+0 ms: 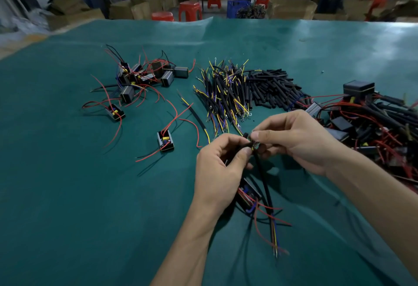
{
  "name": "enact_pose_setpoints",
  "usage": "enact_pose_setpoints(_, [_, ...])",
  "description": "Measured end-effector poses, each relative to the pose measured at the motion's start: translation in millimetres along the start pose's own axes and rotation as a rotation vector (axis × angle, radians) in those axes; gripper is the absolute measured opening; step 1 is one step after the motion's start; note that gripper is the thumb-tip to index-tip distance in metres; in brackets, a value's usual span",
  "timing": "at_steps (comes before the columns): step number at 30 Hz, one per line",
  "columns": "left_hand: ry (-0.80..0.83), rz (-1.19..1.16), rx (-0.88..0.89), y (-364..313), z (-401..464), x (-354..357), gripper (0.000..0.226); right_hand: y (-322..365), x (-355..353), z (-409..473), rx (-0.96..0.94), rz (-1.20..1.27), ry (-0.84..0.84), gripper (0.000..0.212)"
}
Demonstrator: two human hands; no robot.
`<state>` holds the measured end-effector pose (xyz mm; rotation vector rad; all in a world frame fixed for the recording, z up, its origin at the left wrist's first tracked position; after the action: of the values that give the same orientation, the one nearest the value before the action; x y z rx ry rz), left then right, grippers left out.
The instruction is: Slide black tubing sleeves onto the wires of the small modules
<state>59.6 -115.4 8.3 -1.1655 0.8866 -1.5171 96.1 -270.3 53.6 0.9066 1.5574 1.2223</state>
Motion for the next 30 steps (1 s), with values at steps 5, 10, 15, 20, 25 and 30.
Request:
enact_pose_setpoints(5, [0.006,0.061,-0.004,1,0,2,0.018,-1,-1,-4,-0.054,-0.057,-0.102,0.008])
enact_pose_setpoints(10, [0.038,0.071,-0.022,4,1,2,0.021,5,0,-3,-0.127,-0.181,-0.113,0.009])
enact_pose_setpoints(15, [0.065,0.053,-0.039,5,0,3,0.018,8,0,-5,-0.161,-0.255,-0.138,0.007])
enact_pose_setpoints(20, [0.070,0.041,-0.025,1,-2,5,0.015,2,2,-11,-0.235,-0.321,-0.256,0.015])
enact_pose_setpoints(25, [0.056,0.045,-0.007,0,-1,3,0.011,0,6,-13,-0.265,-0.248,-0.259,0.017])
enact_pose_setpoints(30, [0.048,0.069,0.029,1,-1,3,0.006,-1,7,-11,-0.223,-0.126,-0.238,0.015])
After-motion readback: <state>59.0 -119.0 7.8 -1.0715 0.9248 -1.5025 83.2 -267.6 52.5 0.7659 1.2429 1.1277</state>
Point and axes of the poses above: each hand's wrist, its own z-axis towards the middle knuckle, its own x-axis out of the palm, y = z × x, the point moved 3 cm from there along z, towards the middle knuckle, and after that the axes turned 10 degrees about -z, right-handed, at the moved point
